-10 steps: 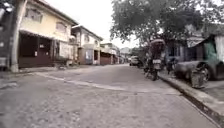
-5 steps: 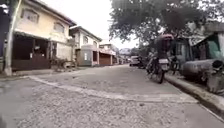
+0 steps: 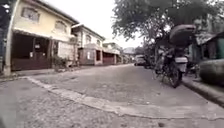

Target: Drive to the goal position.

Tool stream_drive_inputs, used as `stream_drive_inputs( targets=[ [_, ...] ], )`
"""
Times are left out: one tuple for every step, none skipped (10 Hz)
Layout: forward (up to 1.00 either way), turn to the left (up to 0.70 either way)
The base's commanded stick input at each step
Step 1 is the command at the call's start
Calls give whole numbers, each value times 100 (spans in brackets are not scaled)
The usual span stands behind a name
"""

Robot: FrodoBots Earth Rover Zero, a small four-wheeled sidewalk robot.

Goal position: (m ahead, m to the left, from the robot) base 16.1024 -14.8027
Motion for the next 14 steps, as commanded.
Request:
stream_drive_inputs(
  targets=[
    [100,0],
    [100,0],
    [100,0],
    [100,0],
    [100,0],
    [100,0],
    [100,0],
    [100,0],
    [100,0],
    [100,0],
    [100,0],
    [100,0],
    [100,0],
    [100,0]
  ],
)
